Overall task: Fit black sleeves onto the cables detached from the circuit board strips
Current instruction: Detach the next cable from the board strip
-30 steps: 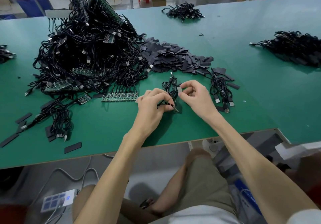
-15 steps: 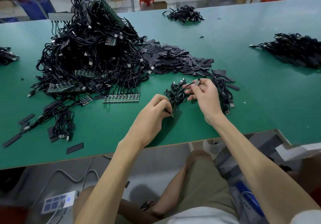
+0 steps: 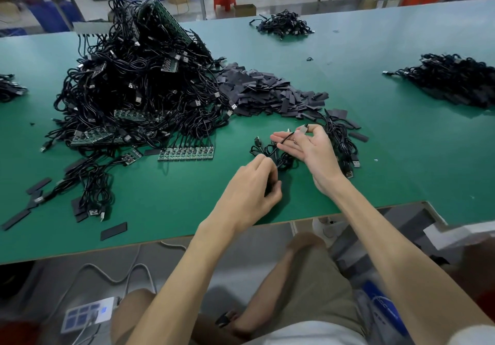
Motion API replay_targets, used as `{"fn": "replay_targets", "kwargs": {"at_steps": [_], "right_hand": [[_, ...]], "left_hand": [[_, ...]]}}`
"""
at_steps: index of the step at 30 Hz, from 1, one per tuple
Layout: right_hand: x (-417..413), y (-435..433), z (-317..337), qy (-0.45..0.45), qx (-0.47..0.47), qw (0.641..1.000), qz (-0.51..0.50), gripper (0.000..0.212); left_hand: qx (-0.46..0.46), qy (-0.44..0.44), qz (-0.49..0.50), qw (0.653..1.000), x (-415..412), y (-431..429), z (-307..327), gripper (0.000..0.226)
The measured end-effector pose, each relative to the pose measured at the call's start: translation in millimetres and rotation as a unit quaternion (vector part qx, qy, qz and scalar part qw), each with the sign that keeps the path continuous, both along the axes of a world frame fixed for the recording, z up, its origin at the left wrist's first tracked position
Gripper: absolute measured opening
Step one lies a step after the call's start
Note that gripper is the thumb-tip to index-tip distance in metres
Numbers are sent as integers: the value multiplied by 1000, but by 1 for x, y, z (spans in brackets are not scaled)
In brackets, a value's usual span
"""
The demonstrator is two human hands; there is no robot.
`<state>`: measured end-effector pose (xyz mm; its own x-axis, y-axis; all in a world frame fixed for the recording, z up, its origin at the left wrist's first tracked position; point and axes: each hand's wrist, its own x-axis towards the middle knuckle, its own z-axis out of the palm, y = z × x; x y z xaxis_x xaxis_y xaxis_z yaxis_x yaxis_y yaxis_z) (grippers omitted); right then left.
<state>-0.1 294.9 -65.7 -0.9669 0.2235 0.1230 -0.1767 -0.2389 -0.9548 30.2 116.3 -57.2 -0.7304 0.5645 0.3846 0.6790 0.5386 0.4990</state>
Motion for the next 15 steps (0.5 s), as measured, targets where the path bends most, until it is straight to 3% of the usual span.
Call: {"fn": "replay_targets", "kwargs": {"at_steps": [5, 15], "right_hand": [[1, -4, 3, 3, 35, 999, 30, 5], [0, -6, 1, 70, 75, 993, -57, 4]], "left_hand": [[-81, 106, 22, 991, 3, 2, -1, 9], [-78, 97, 39, 992, 5, -3, -3, 17]]}}
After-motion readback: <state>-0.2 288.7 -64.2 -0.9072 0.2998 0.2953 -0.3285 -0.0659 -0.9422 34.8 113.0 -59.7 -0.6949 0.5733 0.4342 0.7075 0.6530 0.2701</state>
